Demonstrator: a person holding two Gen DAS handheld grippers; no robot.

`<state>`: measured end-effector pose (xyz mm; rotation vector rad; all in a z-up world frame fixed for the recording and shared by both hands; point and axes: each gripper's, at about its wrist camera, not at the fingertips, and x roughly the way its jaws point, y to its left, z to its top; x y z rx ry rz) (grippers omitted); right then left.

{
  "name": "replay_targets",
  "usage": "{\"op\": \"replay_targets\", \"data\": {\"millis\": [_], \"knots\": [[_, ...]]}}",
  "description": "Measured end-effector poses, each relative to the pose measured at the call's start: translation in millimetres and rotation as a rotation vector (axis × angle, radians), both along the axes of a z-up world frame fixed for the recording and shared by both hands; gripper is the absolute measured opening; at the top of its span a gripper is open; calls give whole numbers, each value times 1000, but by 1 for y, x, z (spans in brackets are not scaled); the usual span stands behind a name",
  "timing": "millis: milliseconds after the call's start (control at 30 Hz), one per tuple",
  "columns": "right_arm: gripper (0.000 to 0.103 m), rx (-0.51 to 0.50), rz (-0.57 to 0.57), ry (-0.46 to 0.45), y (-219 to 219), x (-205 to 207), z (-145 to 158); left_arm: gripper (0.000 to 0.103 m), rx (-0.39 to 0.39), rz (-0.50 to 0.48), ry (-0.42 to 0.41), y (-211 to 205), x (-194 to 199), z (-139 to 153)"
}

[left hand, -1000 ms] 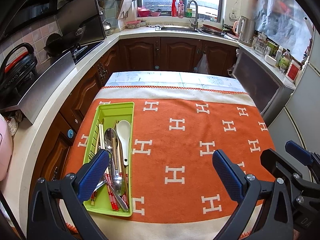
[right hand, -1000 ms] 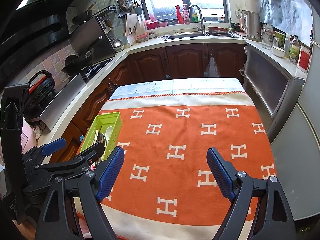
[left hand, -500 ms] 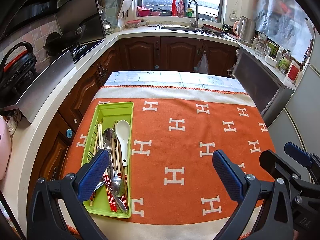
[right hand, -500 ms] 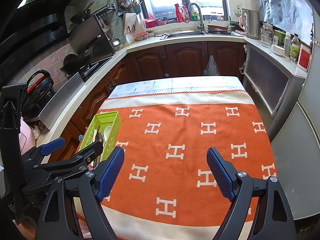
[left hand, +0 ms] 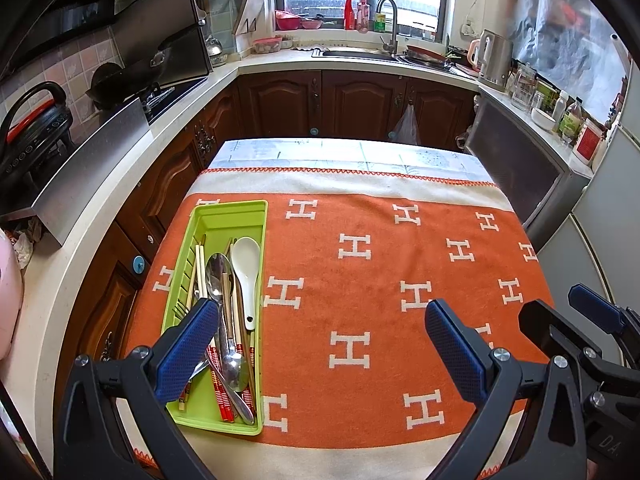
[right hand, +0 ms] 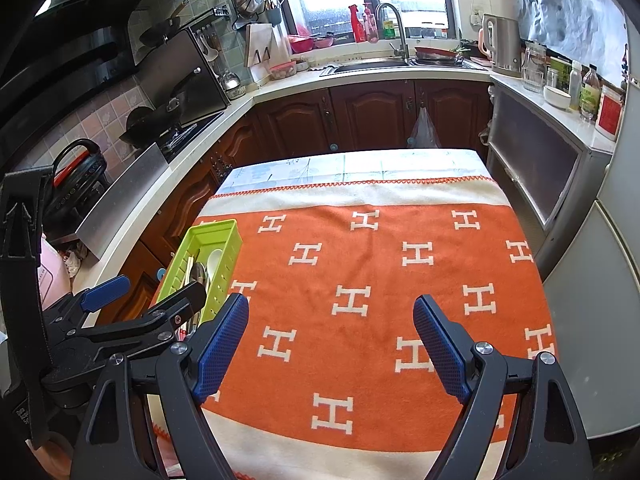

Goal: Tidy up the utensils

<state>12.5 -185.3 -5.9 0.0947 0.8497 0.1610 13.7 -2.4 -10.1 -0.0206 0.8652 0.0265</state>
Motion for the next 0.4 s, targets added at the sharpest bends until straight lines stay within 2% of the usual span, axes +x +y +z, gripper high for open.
{"op": "replay_targets", "data": {"millis": [400], "knots": [[86, 4, -3, 5, -1, 0, -5, 102, 3, -3, 16, -3, -1, -6]]}}
